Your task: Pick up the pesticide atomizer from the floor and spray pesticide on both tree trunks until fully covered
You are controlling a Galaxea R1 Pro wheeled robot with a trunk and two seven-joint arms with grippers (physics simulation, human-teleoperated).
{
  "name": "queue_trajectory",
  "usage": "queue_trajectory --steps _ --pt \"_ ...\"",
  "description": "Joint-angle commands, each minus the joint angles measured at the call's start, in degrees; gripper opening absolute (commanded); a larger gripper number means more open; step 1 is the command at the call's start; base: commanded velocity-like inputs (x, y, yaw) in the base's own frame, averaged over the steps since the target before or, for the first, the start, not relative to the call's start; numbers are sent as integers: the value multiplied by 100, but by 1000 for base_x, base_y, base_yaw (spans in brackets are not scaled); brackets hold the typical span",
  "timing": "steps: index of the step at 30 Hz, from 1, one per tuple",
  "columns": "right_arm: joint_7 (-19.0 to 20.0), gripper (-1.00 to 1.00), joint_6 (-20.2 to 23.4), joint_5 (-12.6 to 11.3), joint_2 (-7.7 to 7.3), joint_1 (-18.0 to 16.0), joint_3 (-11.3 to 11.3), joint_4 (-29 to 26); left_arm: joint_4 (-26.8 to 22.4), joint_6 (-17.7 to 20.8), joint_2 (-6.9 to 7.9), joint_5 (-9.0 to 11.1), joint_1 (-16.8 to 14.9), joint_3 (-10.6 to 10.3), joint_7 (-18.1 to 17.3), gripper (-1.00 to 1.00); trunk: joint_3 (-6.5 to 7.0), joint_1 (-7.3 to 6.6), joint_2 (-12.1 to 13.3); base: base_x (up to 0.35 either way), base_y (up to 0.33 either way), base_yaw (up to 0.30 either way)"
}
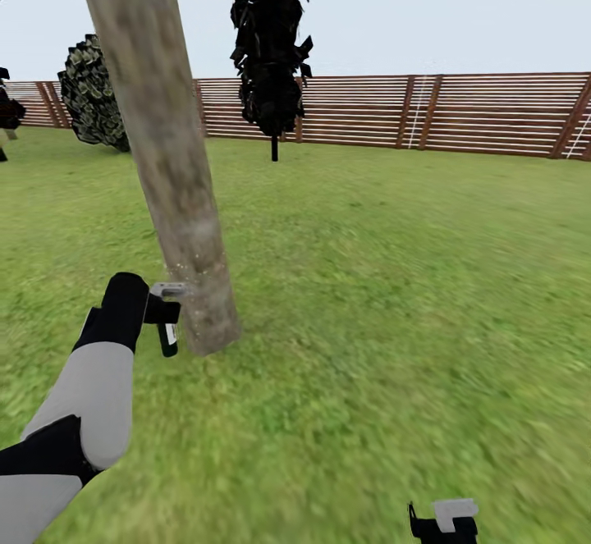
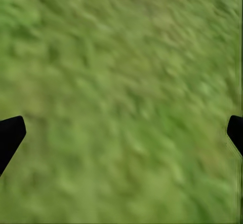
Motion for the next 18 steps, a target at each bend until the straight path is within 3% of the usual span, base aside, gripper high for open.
queue_trajectory --steps 1,15,18 --pt "-35 100 -13 61 0 -4 -26 9 -3 6 -12 -59 -6 14 -59 -100 -5 -1 -2 80 -274 27" --pt "-33 100 -13 61 0 -4 -26 9 42 3 -40 -61 -3 24 -58 -100 -5 -1 -2 148 -266 2" --pt "-34 100 -13 61 0 -4 -26 9 49 1 -17 -57 119 68 -58 -100 -5 -1 -2 156 -263 141"
